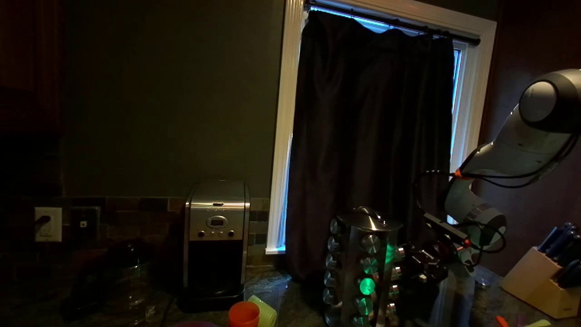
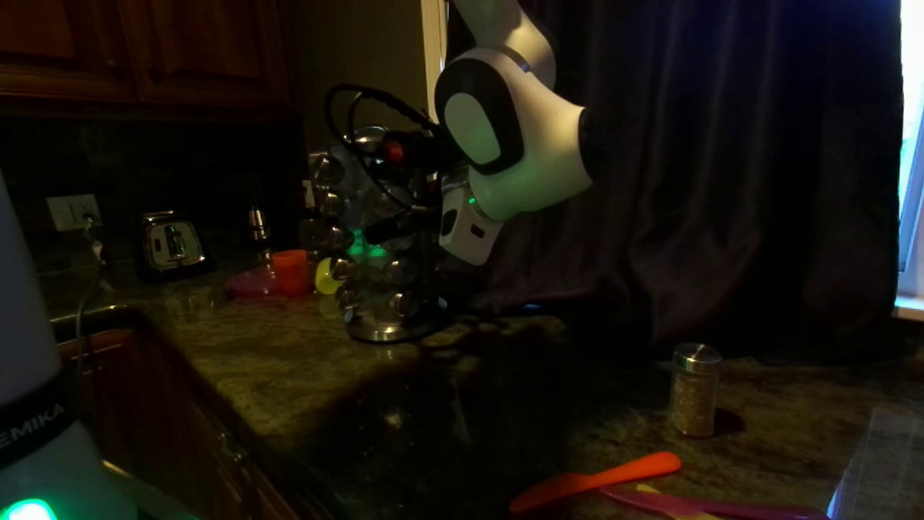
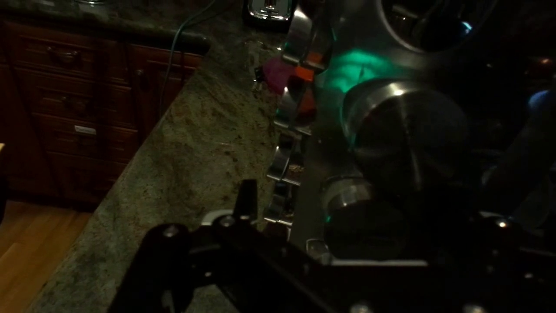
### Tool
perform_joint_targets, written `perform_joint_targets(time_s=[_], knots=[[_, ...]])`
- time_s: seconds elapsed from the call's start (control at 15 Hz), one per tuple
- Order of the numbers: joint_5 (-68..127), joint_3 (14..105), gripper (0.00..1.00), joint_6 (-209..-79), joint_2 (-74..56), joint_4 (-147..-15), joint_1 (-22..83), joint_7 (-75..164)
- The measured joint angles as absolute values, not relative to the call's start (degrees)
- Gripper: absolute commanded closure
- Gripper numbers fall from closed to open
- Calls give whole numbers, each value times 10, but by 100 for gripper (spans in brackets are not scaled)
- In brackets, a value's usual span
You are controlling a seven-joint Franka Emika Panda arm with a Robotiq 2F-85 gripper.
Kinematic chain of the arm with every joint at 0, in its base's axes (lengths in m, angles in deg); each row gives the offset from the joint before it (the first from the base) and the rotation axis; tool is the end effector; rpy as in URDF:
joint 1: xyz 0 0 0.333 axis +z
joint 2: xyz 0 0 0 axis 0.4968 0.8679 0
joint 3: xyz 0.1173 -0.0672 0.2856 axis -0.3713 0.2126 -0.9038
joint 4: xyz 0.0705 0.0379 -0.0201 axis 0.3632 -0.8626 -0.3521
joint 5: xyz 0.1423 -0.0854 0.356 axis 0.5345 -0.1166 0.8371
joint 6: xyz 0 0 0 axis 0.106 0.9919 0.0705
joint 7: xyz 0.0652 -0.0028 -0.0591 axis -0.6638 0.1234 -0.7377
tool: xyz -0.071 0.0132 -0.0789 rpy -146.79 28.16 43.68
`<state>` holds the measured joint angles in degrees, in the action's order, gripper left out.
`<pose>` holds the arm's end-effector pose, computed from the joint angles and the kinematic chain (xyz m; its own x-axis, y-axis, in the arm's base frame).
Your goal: Pull out the second bottle on the right from the top, and then place it on the table
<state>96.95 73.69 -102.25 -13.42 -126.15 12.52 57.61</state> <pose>0.3938 -0.1730 0.2313 0.0828 -0.3495 -0.9333 -0.9707 0.1839 -0.1550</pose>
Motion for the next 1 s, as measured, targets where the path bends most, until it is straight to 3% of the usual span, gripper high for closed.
perform_joint_targets(time_s=[0.2, 0.27, 0.33, 0.4, 0.73, 1.0], knots=[[979, 732, 37, -1026, -130, -1264, 132, 576], [982, 732, 46, -1026, -130, -1264, 133, 576], [984, 732, 45, -1026, -129, -1264, 133, 576], [985, 732, 52, -1026, -128, -1264, 133, 576], [987, 732, 31, -1026, -124, -1266, 134, 576], [989, 732, 41, -1029, -122, -1265, 134, 576]])
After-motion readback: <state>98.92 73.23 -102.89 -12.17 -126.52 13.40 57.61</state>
